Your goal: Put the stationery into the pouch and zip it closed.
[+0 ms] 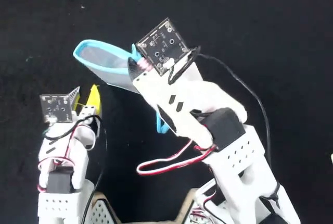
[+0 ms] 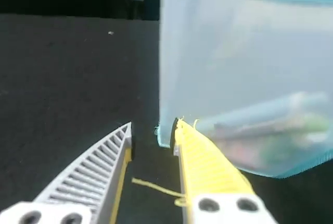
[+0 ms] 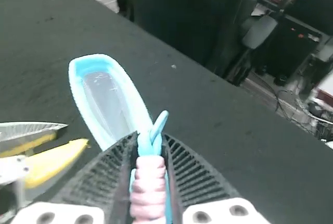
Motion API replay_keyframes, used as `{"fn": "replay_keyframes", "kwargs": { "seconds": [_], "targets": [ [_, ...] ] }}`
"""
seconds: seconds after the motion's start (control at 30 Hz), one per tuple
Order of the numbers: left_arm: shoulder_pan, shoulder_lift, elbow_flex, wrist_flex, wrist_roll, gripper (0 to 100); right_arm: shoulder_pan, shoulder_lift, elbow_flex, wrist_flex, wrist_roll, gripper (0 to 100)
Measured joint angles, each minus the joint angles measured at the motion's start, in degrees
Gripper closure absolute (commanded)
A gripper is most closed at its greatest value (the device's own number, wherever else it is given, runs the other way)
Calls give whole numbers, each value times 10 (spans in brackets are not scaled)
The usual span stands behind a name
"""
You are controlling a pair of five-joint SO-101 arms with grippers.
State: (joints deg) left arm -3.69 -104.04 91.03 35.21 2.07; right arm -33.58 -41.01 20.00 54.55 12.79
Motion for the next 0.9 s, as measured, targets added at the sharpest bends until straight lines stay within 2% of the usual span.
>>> {"fn": "replay_keyframes", "kwargs": {
  "seconds": [0.13, 0.3, 0.53, 0.73, 0.9],
  "targets": [
    [7, 0, 32, -48, 0, 859, -50, 0, 0, 16, 26, 988],
    [7, 0, 34, -54, -1, 859, -92, 0, 0, 18, 80, 988],
    [7, 0, 34, -55, -1, 859, -92, 0, 1, -18, 124, 988],
    [7, 0, 34, -55, -1, 859, -40, 1, 32, -102, 166, 988],
    [7, 0, 34, -55, -1, 859, -30, 1, 40, -114, 181, 988]
  ]
}}
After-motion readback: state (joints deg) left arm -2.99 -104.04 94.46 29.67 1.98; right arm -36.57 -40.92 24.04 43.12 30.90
